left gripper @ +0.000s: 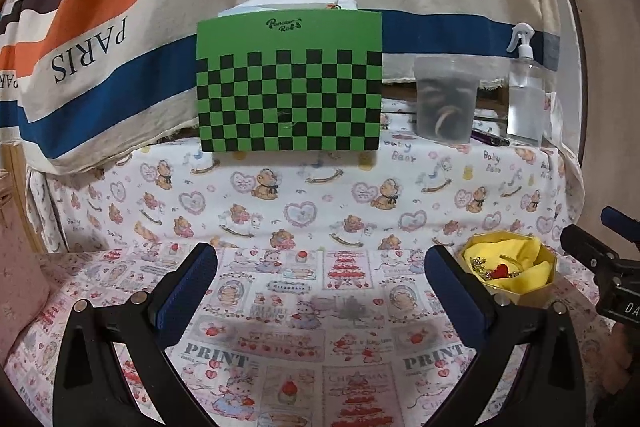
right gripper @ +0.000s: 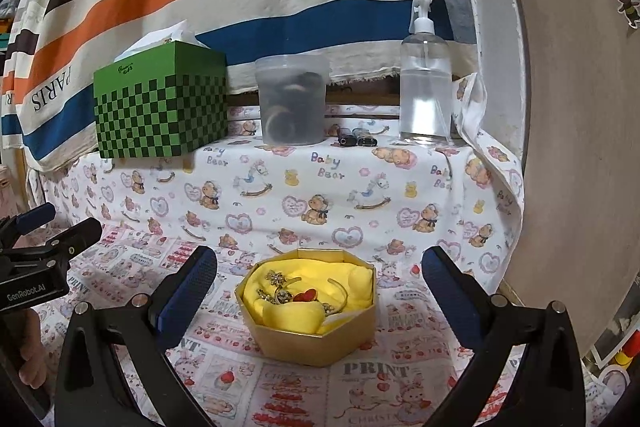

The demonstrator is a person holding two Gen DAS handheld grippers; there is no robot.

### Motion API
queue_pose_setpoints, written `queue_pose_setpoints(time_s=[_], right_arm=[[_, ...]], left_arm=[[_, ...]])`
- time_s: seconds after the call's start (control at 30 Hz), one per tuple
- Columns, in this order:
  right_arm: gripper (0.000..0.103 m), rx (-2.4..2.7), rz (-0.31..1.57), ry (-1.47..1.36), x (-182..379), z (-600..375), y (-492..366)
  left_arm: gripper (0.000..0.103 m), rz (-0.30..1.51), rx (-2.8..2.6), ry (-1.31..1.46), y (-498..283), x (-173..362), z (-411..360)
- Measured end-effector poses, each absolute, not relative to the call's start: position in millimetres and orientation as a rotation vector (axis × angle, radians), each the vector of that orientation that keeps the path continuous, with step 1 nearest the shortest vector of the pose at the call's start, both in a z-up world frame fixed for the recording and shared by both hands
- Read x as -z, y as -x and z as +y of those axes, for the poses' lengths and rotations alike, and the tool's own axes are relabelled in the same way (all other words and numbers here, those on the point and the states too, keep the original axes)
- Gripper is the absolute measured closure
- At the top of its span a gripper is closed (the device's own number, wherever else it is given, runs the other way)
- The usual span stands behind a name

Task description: Organize jewelry

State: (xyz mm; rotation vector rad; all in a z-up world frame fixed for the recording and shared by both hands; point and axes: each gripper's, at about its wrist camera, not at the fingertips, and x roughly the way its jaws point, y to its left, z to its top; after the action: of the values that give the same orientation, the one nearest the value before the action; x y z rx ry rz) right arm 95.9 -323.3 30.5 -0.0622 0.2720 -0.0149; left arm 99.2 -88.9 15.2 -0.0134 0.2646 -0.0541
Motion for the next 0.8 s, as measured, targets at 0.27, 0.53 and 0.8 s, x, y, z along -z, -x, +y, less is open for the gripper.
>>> queue_pose_setpoints(time_s=[0.27,0.53,0.8], right_arm=[[0.000,0.009,0.274,0.065,-30.4,-323.3,-95.9],[0.000,0.010,0.274,0.065,-30.2,-323.4,-96.1],[0.000,0.011,0.274,0.065,-30.1,-323.3,-96.3]], left_arm=[[0.000,0.262,0.029,0.006,-99.6,-15.4,-89.7],[0.000,0.263,0.038,-0.002,-100.5,-14.2,-91.5],[0.000,0.253,0.001,-0.001,-98.4,-15.0,-91.1]])
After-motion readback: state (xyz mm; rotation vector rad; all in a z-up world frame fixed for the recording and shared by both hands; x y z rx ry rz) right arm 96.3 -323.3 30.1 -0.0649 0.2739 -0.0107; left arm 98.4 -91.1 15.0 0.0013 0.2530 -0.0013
